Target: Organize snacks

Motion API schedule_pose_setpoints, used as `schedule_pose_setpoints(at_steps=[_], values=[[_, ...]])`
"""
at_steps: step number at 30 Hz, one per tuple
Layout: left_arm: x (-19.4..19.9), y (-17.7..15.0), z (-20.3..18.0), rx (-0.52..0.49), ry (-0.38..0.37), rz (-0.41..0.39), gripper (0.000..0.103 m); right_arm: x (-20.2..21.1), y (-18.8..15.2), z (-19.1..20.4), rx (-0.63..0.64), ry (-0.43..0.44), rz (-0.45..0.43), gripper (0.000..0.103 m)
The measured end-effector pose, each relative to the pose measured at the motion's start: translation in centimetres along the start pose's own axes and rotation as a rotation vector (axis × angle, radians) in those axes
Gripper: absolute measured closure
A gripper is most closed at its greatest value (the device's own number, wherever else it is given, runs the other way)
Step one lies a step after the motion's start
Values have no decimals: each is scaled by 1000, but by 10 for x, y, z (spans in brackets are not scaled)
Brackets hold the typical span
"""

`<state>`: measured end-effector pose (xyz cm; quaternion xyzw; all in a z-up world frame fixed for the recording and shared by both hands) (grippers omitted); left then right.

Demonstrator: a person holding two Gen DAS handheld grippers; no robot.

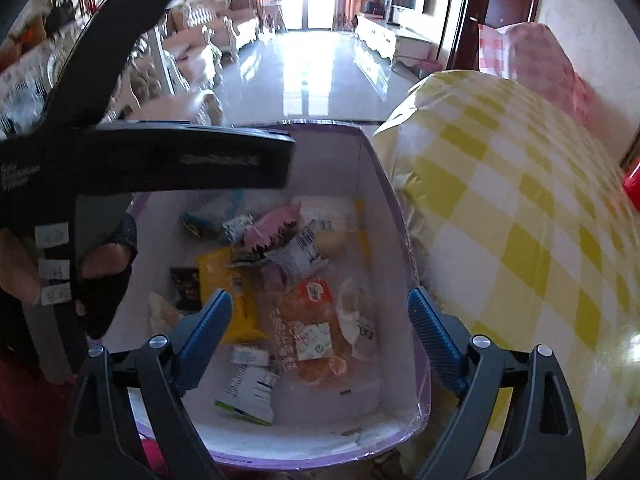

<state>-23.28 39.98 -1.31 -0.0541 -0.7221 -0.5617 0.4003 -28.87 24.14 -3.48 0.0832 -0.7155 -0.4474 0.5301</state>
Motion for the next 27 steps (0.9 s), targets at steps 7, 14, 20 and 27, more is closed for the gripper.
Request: schedule_pose_setpoints(at_steps=[7,14,20,27], values=[[-8,-6,-3,-20,20,12,2,-8,-10,-2,27,-36,34,16],[-10,-7,-1,-22,28,14,2,-10,-13,-5,17,-41,40,16],[-13,-7,-2,-34,30,13,2,-10,-13,-4,16,-38,41,16],[-12,-7,-5,-40,27,16,2,-11,-14,-2,15,-34,44,16]])
Point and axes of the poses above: each gripper's, at about its wrist camera, not at the fingertips, and x roughly against the way its jaws point, z to its left, y to its top, the point moved 9 cm from there along -x, roughly the way its jaws point, and after that the axes turned 12 degrees about -z, right-handed, at the moved point
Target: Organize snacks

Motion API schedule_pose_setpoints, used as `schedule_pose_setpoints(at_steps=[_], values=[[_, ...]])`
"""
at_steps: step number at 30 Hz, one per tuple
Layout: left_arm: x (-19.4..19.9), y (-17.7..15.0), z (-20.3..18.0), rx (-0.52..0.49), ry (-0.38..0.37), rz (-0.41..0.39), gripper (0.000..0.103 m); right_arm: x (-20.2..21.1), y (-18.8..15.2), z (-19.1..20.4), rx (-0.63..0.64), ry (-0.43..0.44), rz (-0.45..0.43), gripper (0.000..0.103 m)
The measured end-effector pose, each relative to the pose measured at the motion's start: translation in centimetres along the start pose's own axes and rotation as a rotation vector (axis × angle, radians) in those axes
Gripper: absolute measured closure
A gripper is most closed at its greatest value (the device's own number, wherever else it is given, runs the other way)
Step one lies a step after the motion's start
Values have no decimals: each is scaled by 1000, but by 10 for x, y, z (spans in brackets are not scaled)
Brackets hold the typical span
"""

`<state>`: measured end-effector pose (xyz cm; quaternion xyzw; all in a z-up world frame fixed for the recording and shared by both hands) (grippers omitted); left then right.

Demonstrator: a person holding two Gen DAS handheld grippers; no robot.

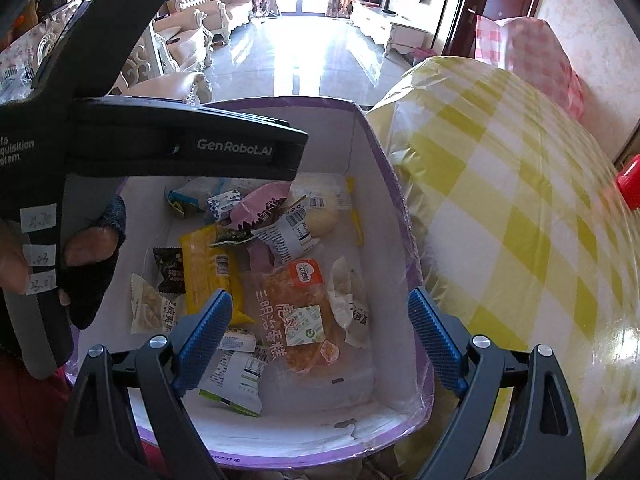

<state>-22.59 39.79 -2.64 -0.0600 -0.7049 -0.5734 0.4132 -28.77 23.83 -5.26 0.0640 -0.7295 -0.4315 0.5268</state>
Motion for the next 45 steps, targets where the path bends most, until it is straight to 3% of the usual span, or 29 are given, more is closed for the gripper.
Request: schedule_pose_setpoints(at_steps=[45], values=[[-7,-10,-3,-18,0,22,2,-2,-7,3,-9,10,16,16]])
Point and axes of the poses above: each gripper's, at about its wrist camera, not at the fingertips, and x roughly against the way its jaws point, z to its left, y to its top, the point moved 9 cm from there along -x, roughly the way its jaws point, and after that the axes turned 12 degrees about -z, right-handed, at the moved point
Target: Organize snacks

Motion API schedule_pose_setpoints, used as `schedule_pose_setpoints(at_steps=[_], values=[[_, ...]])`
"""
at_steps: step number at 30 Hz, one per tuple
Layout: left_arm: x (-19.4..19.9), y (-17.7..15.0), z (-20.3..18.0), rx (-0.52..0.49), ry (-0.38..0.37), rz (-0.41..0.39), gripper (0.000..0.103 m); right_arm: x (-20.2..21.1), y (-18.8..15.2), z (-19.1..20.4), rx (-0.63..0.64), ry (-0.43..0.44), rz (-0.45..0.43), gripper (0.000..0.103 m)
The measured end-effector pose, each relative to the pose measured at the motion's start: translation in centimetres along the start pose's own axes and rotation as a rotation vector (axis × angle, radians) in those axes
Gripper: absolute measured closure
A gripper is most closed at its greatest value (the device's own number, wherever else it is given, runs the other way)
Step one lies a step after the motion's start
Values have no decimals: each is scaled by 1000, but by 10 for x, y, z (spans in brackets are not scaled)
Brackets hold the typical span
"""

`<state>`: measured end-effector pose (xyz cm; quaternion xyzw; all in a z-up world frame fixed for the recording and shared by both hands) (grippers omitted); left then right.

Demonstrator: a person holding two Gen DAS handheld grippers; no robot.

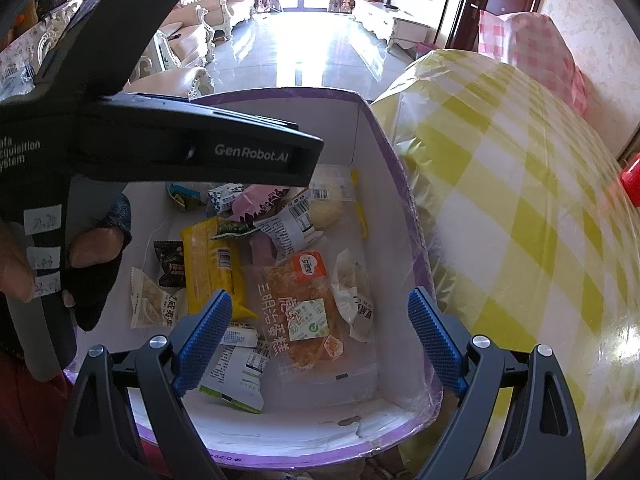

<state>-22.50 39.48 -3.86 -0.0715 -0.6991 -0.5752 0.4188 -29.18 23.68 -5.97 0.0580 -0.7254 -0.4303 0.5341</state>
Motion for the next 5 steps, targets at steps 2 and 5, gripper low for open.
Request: schedule_pose_setpoints(at_steps=[2,5], values=[[0,-1,0,-3,0,4,2,0,-1,0,-1,2,0,16],[-1,1,0,-2,-1,8,2,0,-2,0,0,5,1,16]])
Point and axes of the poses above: each gripper's, at about its wrist camera, not at the fingertips, and x roughly against the way its jaws point, z to its left, y to its top, the point moved 9 cm from there along -x, roughly the way its jaws point, and after that the axes turned 12 degrees about -z, right-handed, at the moved point
